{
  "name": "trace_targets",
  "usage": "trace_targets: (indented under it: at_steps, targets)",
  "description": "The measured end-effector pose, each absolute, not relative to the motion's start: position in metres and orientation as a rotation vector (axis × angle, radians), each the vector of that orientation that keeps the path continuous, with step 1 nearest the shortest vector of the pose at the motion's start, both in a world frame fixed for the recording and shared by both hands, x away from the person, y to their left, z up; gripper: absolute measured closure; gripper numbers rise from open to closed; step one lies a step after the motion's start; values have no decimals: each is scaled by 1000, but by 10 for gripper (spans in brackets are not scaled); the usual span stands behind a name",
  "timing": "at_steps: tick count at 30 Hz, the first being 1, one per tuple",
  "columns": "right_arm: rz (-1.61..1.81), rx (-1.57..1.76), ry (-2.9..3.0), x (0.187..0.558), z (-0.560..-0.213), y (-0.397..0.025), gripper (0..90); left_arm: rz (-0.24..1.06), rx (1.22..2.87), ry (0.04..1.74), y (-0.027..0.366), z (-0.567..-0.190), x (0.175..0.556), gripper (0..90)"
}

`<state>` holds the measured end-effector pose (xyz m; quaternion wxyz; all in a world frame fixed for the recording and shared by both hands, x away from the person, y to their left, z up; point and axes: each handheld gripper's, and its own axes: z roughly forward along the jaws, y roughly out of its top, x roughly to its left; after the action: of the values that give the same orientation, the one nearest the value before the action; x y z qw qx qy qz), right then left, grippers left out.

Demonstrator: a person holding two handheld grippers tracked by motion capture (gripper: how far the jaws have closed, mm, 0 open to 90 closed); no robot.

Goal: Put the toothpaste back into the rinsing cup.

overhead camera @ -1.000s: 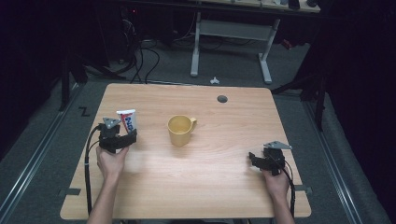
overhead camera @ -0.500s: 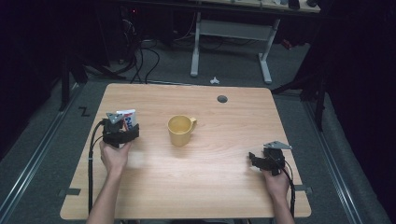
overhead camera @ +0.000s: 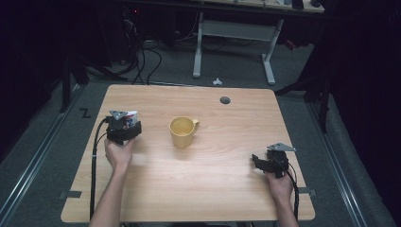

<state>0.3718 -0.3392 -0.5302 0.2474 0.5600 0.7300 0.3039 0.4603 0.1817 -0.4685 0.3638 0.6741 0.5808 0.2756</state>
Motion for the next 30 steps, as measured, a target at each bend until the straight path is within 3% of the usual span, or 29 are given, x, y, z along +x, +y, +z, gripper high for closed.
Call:
trace_targets:
  at_steps: [16,30]
  targets:
    - [829,1529,1990,372,-530,-339,281,706,1748,1483,182,-467,458,495]
    - [829,1528,1991,372,-530,-339,281,650,1760,1410,178,-459,449,516]
